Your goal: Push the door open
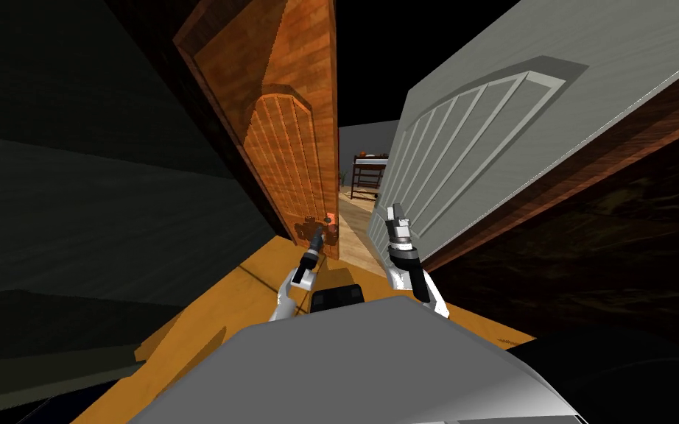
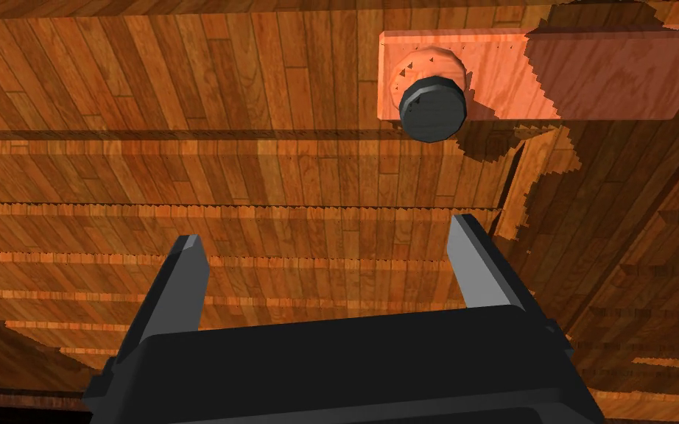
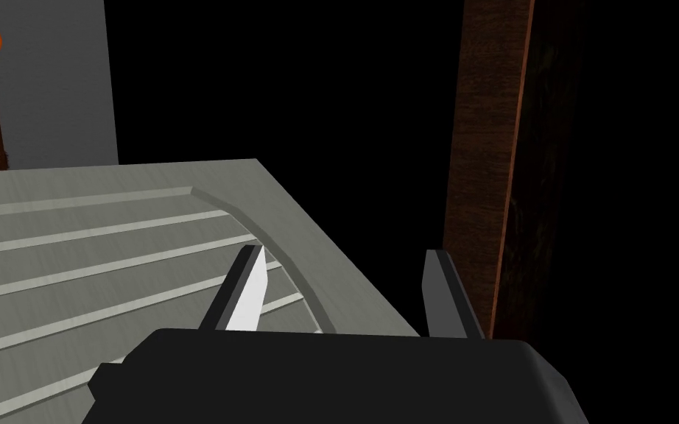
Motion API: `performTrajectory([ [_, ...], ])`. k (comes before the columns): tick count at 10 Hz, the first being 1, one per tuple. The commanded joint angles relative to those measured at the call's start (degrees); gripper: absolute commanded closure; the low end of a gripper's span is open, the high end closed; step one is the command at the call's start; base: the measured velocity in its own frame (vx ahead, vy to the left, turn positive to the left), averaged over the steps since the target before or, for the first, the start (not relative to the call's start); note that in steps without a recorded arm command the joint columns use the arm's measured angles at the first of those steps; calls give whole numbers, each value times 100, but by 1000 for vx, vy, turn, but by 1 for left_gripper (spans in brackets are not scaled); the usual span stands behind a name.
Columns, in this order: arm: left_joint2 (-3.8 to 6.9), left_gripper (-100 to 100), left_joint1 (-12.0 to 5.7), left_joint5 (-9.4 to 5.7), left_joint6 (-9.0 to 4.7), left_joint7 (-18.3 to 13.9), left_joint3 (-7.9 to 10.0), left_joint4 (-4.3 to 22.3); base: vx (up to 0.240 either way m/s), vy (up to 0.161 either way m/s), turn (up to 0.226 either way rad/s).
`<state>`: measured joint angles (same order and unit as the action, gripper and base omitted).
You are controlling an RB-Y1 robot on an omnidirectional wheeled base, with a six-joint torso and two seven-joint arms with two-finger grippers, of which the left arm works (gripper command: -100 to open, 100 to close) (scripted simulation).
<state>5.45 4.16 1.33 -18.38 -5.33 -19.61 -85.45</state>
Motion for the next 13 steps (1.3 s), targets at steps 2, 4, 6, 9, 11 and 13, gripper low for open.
performTrajectory([
  [2, -3, -100, -95, 17, 57, -31, -103, 265, 58, 111, -83],
  [4, -11, -100, -207, 30, 124, -60, -191, 517, 78, 120, -102],
  [6, -19, -100, -294, 40, 176, -83, -260, 713, 64, 96, -67],
  [9, -19, -100, -360, 35, 148, -89, -246, 865, 75, 41, -53],
  [11, -37, -100, -390, 32, 111, -79, -212, 942, 192, -55, -30],
  [13, -73, -100, -434, 28, 58, -64, -161, 1054, 192, -98, -34],
])
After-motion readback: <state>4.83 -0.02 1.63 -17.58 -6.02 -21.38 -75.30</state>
